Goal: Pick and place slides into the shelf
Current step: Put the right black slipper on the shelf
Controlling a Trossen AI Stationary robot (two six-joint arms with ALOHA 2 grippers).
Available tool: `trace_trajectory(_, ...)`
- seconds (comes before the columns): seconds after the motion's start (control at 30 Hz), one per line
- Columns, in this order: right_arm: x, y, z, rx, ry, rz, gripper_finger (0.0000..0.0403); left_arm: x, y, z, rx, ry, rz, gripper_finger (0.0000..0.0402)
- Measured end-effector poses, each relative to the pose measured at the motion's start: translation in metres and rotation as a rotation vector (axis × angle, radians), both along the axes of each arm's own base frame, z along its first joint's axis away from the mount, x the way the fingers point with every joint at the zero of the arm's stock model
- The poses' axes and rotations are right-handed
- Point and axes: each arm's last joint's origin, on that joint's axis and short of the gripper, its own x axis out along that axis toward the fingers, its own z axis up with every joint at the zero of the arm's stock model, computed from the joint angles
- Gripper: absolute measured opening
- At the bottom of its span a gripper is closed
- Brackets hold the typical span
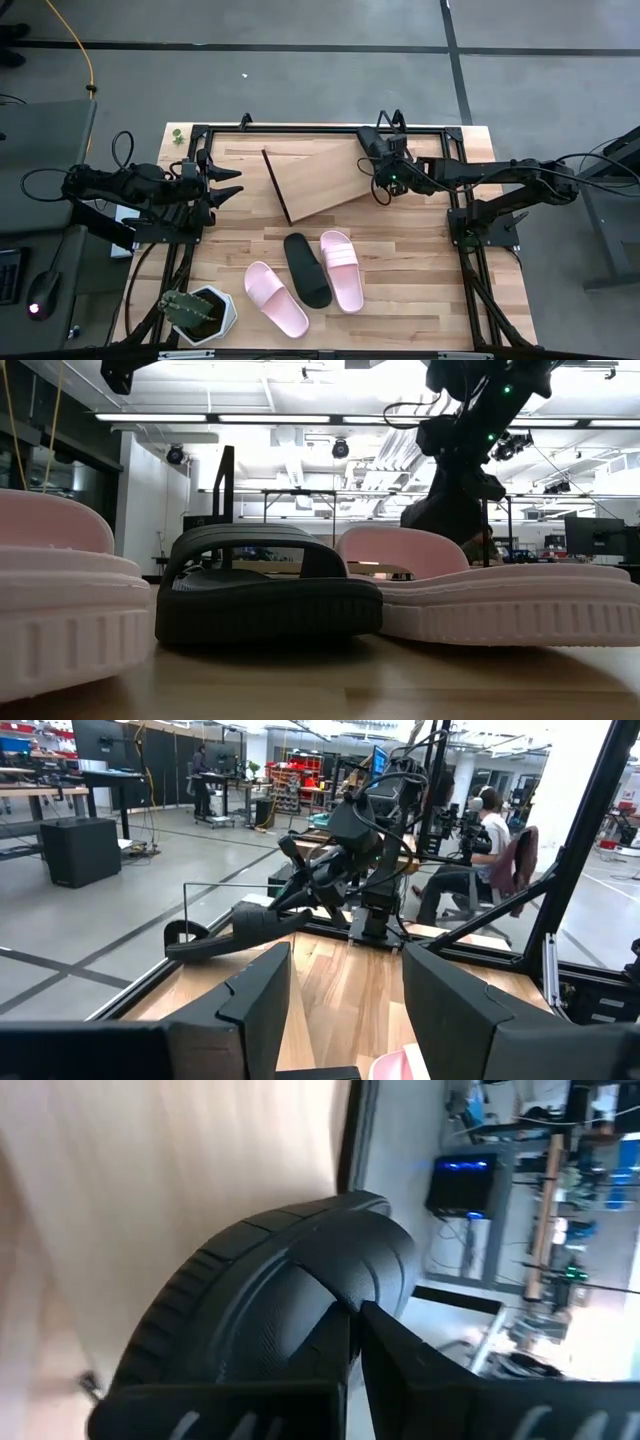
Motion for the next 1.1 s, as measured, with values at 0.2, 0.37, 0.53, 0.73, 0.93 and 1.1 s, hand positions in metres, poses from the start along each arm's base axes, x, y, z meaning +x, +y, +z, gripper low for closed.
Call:
trace_trajectory(0.2,-0.005,0.002,-0.004,0.073,0.015,-0.019,0.0,0.0,0.0,0.0,0.0,0.0,0.0,0.0177)
trace_trajectory(0.37,-0.009,0.004,-0.008,0.146,0.032,-0.036,0.0,0.0,0.0,0.0,0.0,0.0,0.0,0.0177)
trace_trajectory(0.53,-0.009,0.005,-0.009,0.189,0.021,-0.035,0.0,0.0,0.0,0.0,0.0,-0.001,0.0,0.0177)
trace_trajectory(0.73,-0.01,0.006,-0.01,0.211,0.031,-0.028,0.0,0.0,0.0,0.0,0.0,-0.001,0.0,0.0177)
trace_trajectory(0.93,-0.012,0.008,-0.013,0.294,0.045,-0.008,0.0002,0.0,0.0,0.0,0.0,-0.001,0.0,0.0177)
trace_trajectory(1.1,-0.015,0.009,-0.014,0.281,0.076,-0.029,0.003,0.0,0.0,0.0,0.0,-0.001,0.0,0.0177)
